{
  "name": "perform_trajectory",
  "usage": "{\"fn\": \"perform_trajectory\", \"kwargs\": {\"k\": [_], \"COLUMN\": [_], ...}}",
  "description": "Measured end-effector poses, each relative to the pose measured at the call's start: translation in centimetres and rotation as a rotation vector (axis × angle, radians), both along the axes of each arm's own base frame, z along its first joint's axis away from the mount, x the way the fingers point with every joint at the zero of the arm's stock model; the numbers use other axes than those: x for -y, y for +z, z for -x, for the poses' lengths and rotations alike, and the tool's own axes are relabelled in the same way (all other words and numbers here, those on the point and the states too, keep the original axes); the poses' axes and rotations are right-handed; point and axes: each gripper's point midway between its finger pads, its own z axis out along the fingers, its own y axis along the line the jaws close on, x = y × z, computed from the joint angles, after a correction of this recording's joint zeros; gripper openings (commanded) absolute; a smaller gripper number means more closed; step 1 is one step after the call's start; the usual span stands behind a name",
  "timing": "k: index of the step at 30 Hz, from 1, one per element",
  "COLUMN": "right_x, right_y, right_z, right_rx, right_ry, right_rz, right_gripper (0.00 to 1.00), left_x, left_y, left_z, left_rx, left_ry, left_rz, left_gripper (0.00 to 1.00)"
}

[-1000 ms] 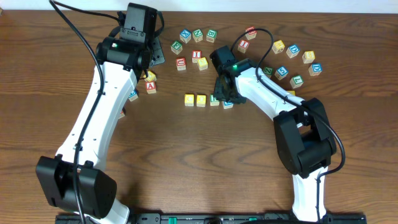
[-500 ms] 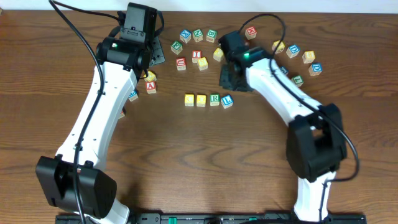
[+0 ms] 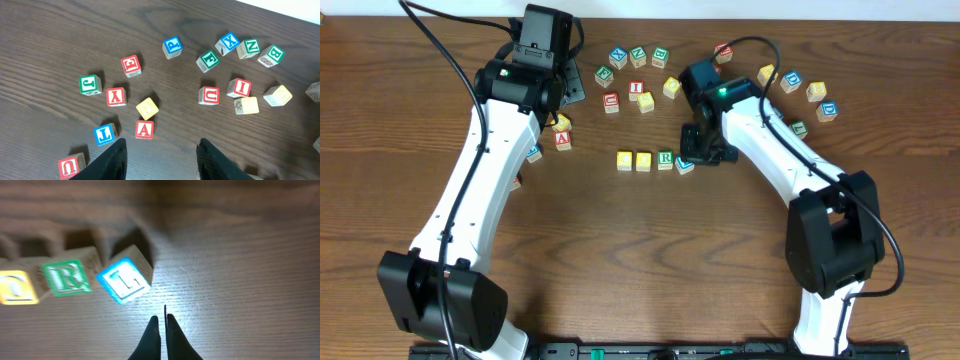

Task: Spell out CORL

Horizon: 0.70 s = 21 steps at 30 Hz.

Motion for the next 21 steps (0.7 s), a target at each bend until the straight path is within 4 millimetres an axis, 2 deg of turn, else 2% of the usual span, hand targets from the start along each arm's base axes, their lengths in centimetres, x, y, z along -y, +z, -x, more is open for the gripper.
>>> {"fn": "perform_trajectory", "kwargs": {"k": [8, 15, 21], "right_x": [0.0, -1.6, -2.9], "right_y": [-1.9, -3.5, -4.0], "right_z": [1.5, 1.9, 1.6], "right_rx": [-0.050, -0.020, 0.022], "right_ry": [0.021, 0.071, 0.098], "right_rz": [0.005, -0.012, -0.033], "right_gripper": [0.01, 0.01, 0.01], "left_x": [0.0, 0.0, 0.0], "left_y": [0.0, 0.0, 0.0], "left_z": [0.0, 0.0, 0.0], "left_rx": [0.000, 0.001, 0.001], "left_ry": [0.000, 0.000, 0.000], "left_rz": [0.000, 0.000, 0.000], "left_gripper": [0.45, 0.45, 0.45]}}
